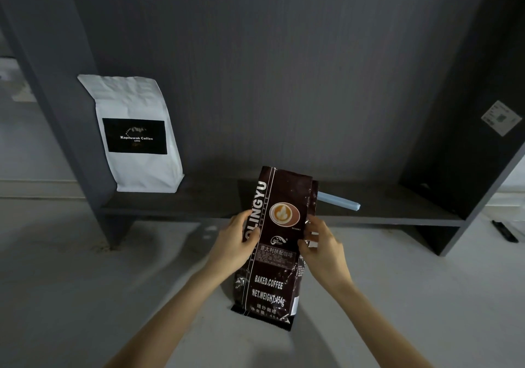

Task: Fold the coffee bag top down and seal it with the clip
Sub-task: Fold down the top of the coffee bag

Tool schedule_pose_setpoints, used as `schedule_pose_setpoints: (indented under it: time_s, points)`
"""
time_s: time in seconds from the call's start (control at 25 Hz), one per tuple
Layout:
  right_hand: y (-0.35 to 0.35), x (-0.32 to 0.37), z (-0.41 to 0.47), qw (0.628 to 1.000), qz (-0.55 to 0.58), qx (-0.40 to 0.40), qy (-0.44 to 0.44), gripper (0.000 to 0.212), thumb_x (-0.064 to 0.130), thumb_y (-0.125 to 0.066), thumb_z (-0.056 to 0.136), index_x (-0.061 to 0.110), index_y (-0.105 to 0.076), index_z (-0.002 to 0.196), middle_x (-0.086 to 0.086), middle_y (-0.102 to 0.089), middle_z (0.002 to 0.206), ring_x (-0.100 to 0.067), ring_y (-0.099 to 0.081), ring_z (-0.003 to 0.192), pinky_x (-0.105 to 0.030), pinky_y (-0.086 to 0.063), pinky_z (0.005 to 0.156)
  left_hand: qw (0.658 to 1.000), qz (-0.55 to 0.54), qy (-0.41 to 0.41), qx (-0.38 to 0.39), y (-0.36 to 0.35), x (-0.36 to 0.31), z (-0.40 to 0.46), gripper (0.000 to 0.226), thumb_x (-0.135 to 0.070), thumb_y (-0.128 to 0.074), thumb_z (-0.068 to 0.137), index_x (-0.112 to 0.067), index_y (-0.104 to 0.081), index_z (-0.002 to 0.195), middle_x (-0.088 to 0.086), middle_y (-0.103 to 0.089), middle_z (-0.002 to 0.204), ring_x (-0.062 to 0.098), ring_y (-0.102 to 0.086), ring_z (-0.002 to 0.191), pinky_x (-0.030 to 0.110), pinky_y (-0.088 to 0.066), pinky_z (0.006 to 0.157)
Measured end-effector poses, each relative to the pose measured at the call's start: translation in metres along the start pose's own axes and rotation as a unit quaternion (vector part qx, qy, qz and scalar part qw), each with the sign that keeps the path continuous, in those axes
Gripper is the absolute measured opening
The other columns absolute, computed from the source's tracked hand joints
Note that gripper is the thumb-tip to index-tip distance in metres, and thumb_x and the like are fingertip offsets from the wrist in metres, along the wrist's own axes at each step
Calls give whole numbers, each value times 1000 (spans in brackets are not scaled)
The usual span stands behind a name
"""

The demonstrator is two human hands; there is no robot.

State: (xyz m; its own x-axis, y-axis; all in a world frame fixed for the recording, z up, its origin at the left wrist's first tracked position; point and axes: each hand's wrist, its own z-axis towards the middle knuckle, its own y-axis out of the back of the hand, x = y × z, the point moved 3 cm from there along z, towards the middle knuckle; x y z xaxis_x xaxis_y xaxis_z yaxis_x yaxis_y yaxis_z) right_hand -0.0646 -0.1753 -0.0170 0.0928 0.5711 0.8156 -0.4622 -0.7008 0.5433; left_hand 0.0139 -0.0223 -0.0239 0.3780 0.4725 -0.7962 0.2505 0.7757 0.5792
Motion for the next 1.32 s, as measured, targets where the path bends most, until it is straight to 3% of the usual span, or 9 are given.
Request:
schedule_pose_setpoints:
  time_s: [0.12,0.32,0.48,0.72,0.84,0.92,1.08,1.16,1.32]
  points:
    - [0,2,-2,1000,20,1,-1,38,0,-54,81,10,-49,118,-9,-64,111,-20,-59,98,-29,-50,82,999,-36,3,-26,6,0,-8,41,-14,-52,87,-13,-43,126,2,-55,127,15,-56,110,35,-47,96]
    - [-6,8,-2,999,35,14,-3,39,7,-55,82,13,-49,120,-6,-65,115,-21,-61,101,-38,-51,91,992,-91,40,-81,24,4,-24,35,-11,-53,85,-12,-48,120,-6,-54,105,5,-57,82,14,-44,71]
    - [-12,11,-4,997,72,13,-6,34,7,-56,82,13,-53,115,-5,-66,109,-18,-61,97,-28,-49,84,987,-101,42,-121,29,11,-32,22,-12,-56,84,-10,-56,105,-15,-57,83,2,-58,72,0,-42,60]
    - [-9,8,-6,994,105,-12,-21,21,9,-61,80,11,-61,101,-1,-65,90,-14,-61,82,-13,-45,67,987,-116,37,-106,25,12,-35,11,-15,-58,83,-13,-61,93,-13,-63,79,-2,-62,70,6,-45,64]
    - [-7,5,-6,993,117,-17,-27,12,10,-59,82,11,-63,93,-5,-68,89,-17,-61,84,-17,-45,67,986,-130,38,-95,26,13,-37,6,-17,-59,82,-19,-61,87,-8,-67,81,5,-65,72,24,-49,76]
    - [-7,2,-6,991,126,-11,-34,9,11,-55,84,12,-62,91,-5,-66,92,-14,-59,87,-12,-41,65,986,-134,39,-94,26,13,-38,11,-17,-60,82,-27,-59,79,-7,-68,80,7,-65,74,30,-50,78]
    - [-12,-6,-5,989,137,3,-48,7,14,-50,87,17,-56,90,-7,-56,111,-17,-52,99,-22,-41,76,986,-129,42,-95,25,12,-38,11,-18,-61,81,-28,-59,77,-4,-68,83,4,-65,74,28,-49,78]
    - [-14,-8,-6,985,164,16,-47,7,14,-48,88,19,-54,87,-8,-60,105,-20,-56,98,-28,-44,82,986,-127,40,-105,24,14,-36,9,-18,-62,80,-27,-59,78,6,-67,92,11,-65,81,30,-50,81]
    - [-15,-8,-11,976,211,30,-46,7,13,-45,90,15,-52,89,2,-63,82,-14,-60,78,-19,-48,64,987,-115,34,-109,22,16,-34,2,-18,-62,80,-20,-61,81,8,-61,100,11,-61,83,15,-45,77]
